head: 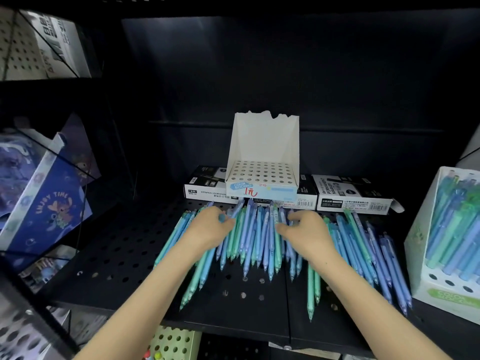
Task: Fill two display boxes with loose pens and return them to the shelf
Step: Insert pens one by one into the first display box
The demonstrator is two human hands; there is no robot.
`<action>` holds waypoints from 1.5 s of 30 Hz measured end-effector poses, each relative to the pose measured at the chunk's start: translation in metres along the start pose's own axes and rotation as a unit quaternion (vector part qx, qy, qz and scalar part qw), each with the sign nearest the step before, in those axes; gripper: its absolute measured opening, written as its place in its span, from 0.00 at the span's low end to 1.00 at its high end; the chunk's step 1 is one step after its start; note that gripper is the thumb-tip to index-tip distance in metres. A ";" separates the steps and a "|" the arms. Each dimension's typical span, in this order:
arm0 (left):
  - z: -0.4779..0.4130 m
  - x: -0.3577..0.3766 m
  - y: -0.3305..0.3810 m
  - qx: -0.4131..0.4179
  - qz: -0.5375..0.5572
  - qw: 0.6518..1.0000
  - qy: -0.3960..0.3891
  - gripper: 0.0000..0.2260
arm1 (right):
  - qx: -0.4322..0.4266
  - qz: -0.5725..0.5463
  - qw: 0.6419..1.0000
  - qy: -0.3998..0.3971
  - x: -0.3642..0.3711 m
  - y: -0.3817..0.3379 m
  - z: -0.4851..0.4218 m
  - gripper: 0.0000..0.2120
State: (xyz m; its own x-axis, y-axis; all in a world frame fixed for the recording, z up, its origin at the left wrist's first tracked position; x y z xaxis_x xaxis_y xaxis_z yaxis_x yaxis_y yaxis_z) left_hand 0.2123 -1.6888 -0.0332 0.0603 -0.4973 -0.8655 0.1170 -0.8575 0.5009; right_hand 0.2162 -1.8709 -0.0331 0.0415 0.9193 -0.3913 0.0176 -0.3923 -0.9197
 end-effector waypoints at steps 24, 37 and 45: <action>0.045 0.004 0.101 0.100 0.422 0.894 -0.109 0.10 | -0.138 -0.204 0.964 0.101 -0.125 -0.010 0.090 0.10; 0.044 0.059 0.175 0.196 0.426 0.863 -0.189 0.12 | -0.186 0.033 0.909 0.371 -0.206 0.030 0.109 0.04; 0.054 0.063 0.170 0.218 0.419 0.859 -0.198 0.11 | -0.180 0.119 0.896 0.389 -0.212 0.036 0.105 0.08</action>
State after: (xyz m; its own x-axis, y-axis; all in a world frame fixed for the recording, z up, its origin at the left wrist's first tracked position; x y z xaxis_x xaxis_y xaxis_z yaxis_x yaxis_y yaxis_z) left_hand 0.1821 -1.8729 -0.0028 -0.4104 -0.8954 -0.1726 -0.1906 -0.1009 0.9765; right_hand 0.1031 -2.0763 0.0137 0.7678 0.5633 -0.3052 0.2312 -0.6879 -0.6880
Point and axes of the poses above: each hand's wrist, its own z-axis away from the middle knuckle, its own x-axis out of the palm, y = z × x, the point moved 1 cm from there along -z, towards the middle knuckle, and after that the axes turned 14 degrees about -z, right-handed, at the moved point
